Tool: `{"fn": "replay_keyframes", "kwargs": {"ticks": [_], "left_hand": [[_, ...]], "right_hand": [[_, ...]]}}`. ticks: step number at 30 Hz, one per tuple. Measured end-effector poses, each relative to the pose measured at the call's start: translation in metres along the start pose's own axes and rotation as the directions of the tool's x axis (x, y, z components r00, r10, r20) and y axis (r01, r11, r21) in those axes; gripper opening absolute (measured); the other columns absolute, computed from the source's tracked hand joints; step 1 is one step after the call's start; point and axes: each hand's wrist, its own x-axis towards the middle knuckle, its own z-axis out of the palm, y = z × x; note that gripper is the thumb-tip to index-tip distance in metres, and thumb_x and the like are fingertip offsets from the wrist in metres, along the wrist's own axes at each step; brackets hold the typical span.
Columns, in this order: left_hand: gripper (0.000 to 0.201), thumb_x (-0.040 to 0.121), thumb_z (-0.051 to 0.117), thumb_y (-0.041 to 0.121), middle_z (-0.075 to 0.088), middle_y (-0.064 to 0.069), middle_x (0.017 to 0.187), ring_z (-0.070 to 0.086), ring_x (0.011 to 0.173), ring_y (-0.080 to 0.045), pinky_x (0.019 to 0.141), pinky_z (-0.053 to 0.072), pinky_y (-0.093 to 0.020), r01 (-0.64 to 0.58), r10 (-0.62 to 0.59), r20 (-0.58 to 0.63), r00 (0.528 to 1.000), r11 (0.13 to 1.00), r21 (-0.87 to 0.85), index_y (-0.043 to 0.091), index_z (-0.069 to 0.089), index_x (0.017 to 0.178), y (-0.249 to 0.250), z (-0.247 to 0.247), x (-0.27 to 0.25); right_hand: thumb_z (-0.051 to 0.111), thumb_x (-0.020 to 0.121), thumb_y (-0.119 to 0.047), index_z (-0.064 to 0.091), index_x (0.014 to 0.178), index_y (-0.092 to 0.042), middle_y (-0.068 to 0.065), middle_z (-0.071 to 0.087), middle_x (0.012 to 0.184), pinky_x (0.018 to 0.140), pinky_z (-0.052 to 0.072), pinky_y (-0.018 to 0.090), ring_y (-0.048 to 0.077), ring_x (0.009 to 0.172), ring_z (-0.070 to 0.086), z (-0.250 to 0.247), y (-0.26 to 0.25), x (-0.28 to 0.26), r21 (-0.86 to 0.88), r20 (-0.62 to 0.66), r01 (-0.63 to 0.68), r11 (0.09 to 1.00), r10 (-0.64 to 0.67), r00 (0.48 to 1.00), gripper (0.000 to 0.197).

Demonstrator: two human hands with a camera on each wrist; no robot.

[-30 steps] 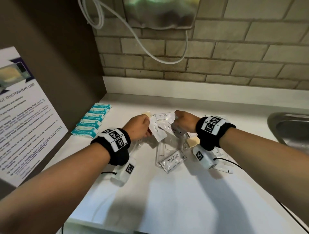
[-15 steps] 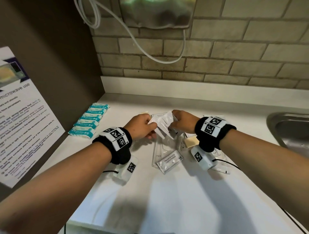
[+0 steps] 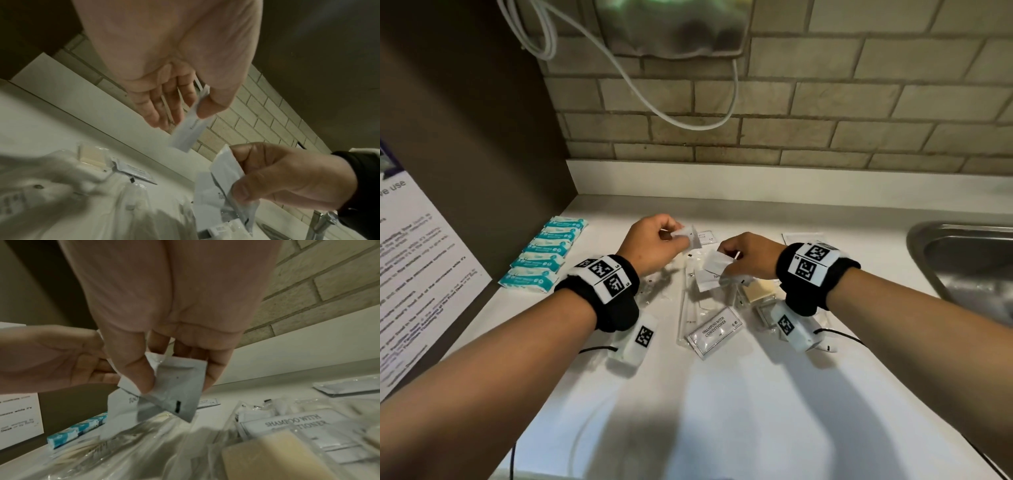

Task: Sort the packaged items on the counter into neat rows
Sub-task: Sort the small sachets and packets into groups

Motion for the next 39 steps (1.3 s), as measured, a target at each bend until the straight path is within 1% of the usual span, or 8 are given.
{"fn": "replay_keyframes", "kwargs": {"ticks": [3,9,15,20,26,30,34,39], "left_hand": [[0.011,0.082,0.064,0.018,0.063,-0.010,0.071,0.055,0.062,-0.024,0.060,0.044,-0.031,0.018,-0.019,0.025,1.000,0.999,0.035,0.011,0.055,0.084,0.005,0.009,0.004],[0.017,0.097,0.054,0.022,0.067,0.000,0.090,0.064,0.074,-0.016,0.062,0.055,-0.028,0.070,-0.060,0.246,0.967,0.997,-0.032,0.019,0.067,0.109,0.006,0.026,-0.001],[0.024,0.096,0.052,0.017,0.065,-0.005,0.090,0.061,0.066,-0.012,0.057,0.050,-0.024,0.201,-0.133,0.351,0.927,0.966,-0.162,0.010,0.066,0.115,0.018,0.029,-0.003],[0.028,0.089,0.064,0.006,0.053,-0.019,0.126,0.068,0.069,-0.024,0.060,0.051,-0.028,0.172,-0.117,0.330,0.937,0.975,-0.142,0.017,0.050,0.111,0.015,0.030,-0.001],[0.019,0.089,0.062,0.002,0.056,-0.020,0.118,0.073,0.070,-0.022,0.055,0.054,-0.022,0.182,-0.111,0.337,0.935,0.965,-0.187,0.017,0.057,0.100,0.015,0.030,0.004],[0.020,0.093,0.059,0.003,0.058,-0.011,0.103,0.072,0.067,-0.017,0.053,0.053,-0.019,0.178,-0.093,0.354,0.930,0.961,-0.213,0.013,0.058,0.109,0.023,0.034,0.005],[0.021,0.097,0.052,0.003,0.059,-0.008,0.100,0.070,0.064,-0.018,0.056,0.056,-0.023,0.172,-0.076,0.344,0.936,0.951,-0.258,0.012,0.054,0.115,0.030,0.037,0.005],[0.023,0.097,0.048,0.000,0.060,-0.009,0.101,0.067,0.069,-0.021,0.058,0.055,-0.025,0.183,-0.077,0.344,0.936,0.940,-0.287,0.011,0.053,0.117,0.034,0.037,0.007]], "right_hand": [[0.071,0.078,-0.004,0.065,0.090,-0.019,-0.010,0.066,0.076,0.064,0.052,0.026,0.013,0.066,0.062,-0.003,-0.003,-0.004,0.050,-0.033,0.034,0.998,-0.032,0.999,0.020],[0.067,0.077,0.004,0.060,0.092,-0.012,0.011,0.070,0.088,0.073,0.056,0.043,0.021,0.073,0.063,-0.017,-0.007,-0.003,0.199,-0.210,0.110,0.974,-0.067,0.975,0.023],[0.064,0.081,0.000,0.060,0.103,-0.010,0.005,0.067,0.087,0.067,0.055,0.034,0.020,0.067,0.064,-0.022,0.000,-0.001,0.258,-0.264,0.053,0.965,0.018,0.964,0.024],[0.067,0.085,-0.010,0.055,0.090,-0.013,0.007,0.061,0.086,0.064,0.045,0.030,0.021,0.071,0.055,-0.028,0.000,0.000,0.154,-0.363,0.060,0.986,0.000,0.932,0.014],[0.060,0.079,-0.005,0.037,0.063,-0.019,0.007,0.067,0.110,0.086,0.050,0.034,0.021,0.100,0.062,-0.034,-0.004,-0.006,0.145,-0.412,0.157,0.977,-0.085,0.907,0.031],[0.059,0.079,-0.001,0.032,0.059,-0.019,0.011,0.067,0.084,0.071,0.051,0.034,0.023,0.084,0.067,-0.031,-0.004,-0.010,0.098,-0.409,0.185,0.978,-0.130,0.903,0.038],[0.077,0.072,-0.010,0.043,0.070,-0.020,-0.007,0.044,0.060,0.049,0.035,0.020,0.008,0.048,0.038,-0.027,0.000,-0.014,-0.033,-0.329,0.131,0.991,-0.135,0.935,0.035],[0.069,0.071,0.005,0.060,0.092,-0.018,-0.011,0.052,0.082,0.063,0.048,0.024,0.011,0.069,0.052,-0.029,0.006,-0.020,-0.102,-0.313,0.108,0.989,-0.135,0.940,0.032]]}}
